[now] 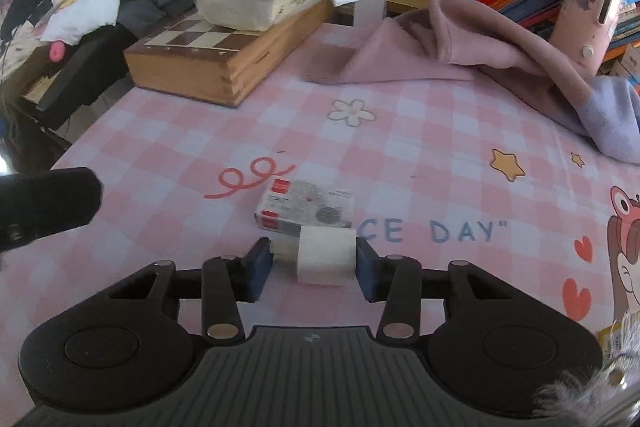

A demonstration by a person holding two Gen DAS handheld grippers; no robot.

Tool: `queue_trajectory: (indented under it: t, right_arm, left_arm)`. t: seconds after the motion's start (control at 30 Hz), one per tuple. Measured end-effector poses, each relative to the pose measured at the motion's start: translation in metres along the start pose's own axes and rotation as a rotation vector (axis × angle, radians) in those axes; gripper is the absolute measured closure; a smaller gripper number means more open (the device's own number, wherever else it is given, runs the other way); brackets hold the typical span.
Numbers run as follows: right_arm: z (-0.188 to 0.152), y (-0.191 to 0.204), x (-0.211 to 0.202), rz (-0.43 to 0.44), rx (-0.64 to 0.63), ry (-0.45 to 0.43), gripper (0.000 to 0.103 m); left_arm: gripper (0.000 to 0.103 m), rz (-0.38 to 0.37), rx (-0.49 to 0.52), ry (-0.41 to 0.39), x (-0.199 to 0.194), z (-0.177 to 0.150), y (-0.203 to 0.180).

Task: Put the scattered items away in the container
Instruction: 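Grasp the white block with the right tool while the left tool grasps the white card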

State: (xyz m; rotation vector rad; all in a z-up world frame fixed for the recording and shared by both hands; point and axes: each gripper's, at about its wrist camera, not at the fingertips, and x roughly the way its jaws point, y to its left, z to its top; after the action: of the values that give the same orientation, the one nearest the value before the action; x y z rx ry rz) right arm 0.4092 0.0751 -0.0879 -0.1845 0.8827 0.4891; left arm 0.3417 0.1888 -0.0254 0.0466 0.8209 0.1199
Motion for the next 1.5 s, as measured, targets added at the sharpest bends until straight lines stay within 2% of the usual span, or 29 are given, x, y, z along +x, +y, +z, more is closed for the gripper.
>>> queue_trajectory:
  t: [0.13,0.27,0.37,0.47,0.57,0.63,0.7,0.87,1.0,1.27,1.3,1.4,1.5]
  right_arm:
    - [0.0,-0.015,-0.012,0.012,-0.009,0.004,0.062]
    - [-0.003,-0.031,-0.036,-0.032,-0.056,-0.013,0.062]
    - [-0.009,-0.043,-0.048,-0.027,-0.023,0.01,0.062]
    - [-0.015,-0.048,-0.056,-0.005,0.006,0.038,0.062]
    - [-0.021,-0.049,-0.063,0.003,0.017,0.046,0.062]
    - [-0.023,-0.051,-0.066,0.004,0.026,0.051,0.062]
    - [-0.026,-0.053,-0.068,0.005,0.034,0.052,0.062]
    - [-0.03,-0.055,-0.069,0.001,0.036,0.057,0.062]
    - [-0.032,-0.053,-0.072,-0.001,0.028,0.057,0.062]
    - [-0.038,-0.055,-0.081,0.008,0.042,0.055,0.062]
    - [-0.039,-0.055,-0.081,0.013,0.046,0.055,0.062]
    - [-0.04,-0.054,-0.082,0.02,0.049,0.053,0.062]
    - [-0.041,-0.054,-0.083,0.019,0.049,0.045,0.062]
  left_arm:
    - [0.002,-0.036,0.017,0.004,0.014,0.007,-0.012]
    - [0.003,-0.075,0.054,0.017,0.035,0.011,-0.031]
    - [0.005,-0.084,0.075,0.043,0.053,0.012,-0.046]
    - [0.011,-0.098,0.101,0.066,0.068,0.011,-0.061]
    - [0.023,-0.11,0.096,0.085,0.08,0.011,-0.072]
    - [0.034,-0.115,0.075,0.104,0.088,0.011,-0.077]
    - [0.039,-0.131,0.034,0.104,0.091,0.011,-0.079]
    - [0.059,-0.153,-0.024,0.121,0.098,0.01,-0.082]
    - [0.061,-0.121,0.025,0.095,0.095,0.004,-0.092]
    - [0.061,-0.154,0.063,0.1,0.088,-0.002,-0.087]
    - [0.063,-0.154,0.078,0.095,0.087,-0.004,-0.089]
    - [0.075,-0.176,0.099,0.085,0.086,-0.006,-0.089]
    - [0.075,-0.196,0.111,0.082,0.086,-0.007,-0.087]
